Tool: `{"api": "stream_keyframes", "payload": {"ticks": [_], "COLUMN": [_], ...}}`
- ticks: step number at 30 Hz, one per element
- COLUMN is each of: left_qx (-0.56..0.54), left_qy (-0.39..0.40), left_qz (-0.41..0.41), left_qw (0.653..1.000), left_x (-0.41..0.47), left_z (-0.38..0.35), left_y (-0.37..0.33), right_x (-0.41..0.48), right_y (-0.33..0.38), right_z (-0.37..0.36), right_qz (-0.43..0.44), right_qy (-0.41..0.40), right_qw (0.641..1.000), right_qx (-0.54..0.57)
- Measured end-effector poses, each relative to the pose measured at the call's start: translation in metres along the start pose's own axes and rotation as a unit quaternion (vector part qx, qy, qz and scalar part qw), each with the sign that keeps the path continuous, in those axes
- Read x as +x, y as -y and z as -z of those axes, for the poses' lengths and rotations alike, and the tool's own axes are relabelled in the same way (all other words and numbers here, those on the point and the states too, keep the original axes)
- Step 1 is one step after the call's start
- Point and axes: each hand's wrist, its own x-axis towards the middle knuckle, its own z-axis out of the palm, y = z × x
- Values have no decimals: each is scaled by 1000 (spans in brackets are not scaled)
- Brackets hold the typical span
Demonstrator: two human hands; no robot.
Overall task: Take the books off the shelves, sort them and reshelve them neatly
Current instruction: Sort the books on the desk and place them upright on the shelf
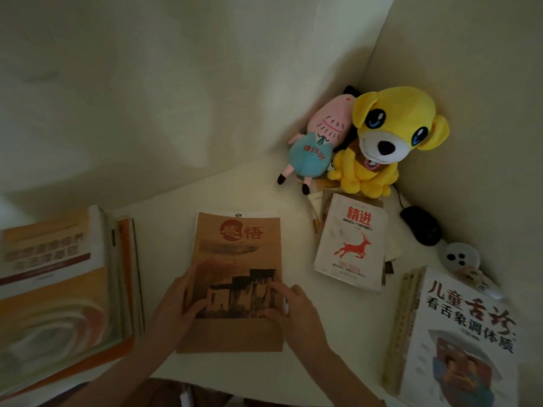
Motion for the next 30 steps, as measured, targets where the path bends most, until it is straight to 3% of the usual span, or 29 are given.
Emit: {"api": "stream_keyframes", "payload": {"ticks": [5, 17, 21, 24, 27, 30], "left_qx": [51, 63, 129, 208, 289, 212], "left_qy": [5, -26, -23, -5, -22, -18], "left_qz": [-21, 49, 30, 33, -19, -95], "left_qw": [998, 996, 991, 978, 957, 972], "left_x": [-1, 4, 0, 0, 6, 15], "left_z": [8, 11, 9, 12, 10, -4], "left_y": [7, 13, 9, 9, 0, -33], "right_x": [2, 11, 14, 14, 10, 15], "right_y": [3, -3, -7, -8, -10, -21], "right_z": [-5, -10, -9, -7, -1, 27], "right_qz": [26, 16, 28, 43, 72, -1], "right_qy": [18, 54, 60, 56, -13, -151], "right_qw": [994, 997, 997, 989, 973, 985], "right_qx": [-109, -52, -49, -127, -217, -80]}}
